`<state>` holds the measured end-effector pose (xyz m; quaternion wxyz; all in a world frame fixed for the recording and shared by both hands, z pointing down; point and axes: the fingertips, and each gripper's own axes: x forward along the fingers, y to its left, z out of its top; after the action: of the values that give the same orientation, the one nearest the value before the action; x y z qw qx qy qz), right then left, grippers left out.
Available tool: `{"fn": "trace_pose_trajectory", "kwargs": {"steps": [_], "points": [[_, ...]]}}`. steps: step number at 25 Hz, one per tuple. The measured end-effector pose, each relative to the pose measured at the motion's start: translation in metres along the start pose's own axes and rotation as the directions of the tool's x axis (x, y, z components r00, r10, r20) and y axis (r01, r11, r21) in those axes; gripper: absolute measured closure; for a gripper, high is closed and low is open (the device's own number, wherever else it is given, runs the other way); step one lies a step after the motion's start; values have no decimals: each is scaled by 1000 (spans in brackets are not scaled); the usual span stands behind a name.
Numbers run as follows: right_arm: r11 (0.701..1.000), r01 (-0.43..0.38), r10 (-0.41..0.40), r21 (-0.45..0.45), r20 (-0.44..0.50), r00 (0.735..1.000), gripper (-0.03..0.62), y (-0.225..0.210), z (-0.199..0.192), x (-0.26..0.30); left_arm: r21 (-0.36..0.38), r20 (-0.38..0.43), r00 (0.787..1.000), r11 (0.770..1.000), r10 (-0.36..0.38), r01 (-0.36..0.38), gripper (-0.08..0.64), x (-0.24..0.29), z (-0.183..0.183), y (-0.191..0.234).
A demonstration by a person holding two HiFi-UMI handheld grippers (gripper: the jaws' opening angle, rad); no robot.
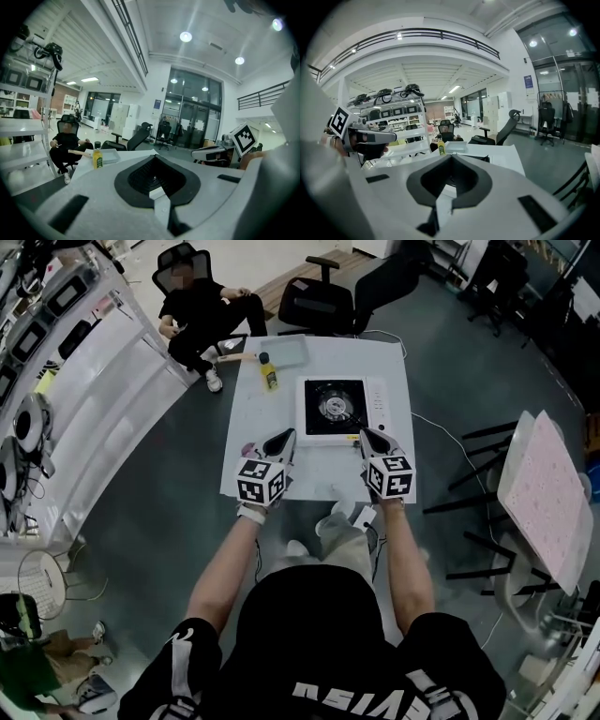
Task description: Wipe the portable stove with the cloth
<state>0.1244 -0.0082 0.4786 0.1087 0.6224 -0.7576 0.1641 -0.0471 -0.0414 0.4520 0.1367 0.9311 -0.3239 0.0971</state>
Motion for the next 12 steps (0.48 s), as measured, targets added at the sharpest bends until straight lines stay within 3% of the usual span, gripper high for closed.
{"fn": "trace_pose_trajectory", "kwargs": {"steps": [12], "points": [[1000, 6, -6, 19, 3, 1000, 581, -9, 0, -4, 1, -9, 999, 1000, -31, 31, 554, 14, -3, -15]]}}
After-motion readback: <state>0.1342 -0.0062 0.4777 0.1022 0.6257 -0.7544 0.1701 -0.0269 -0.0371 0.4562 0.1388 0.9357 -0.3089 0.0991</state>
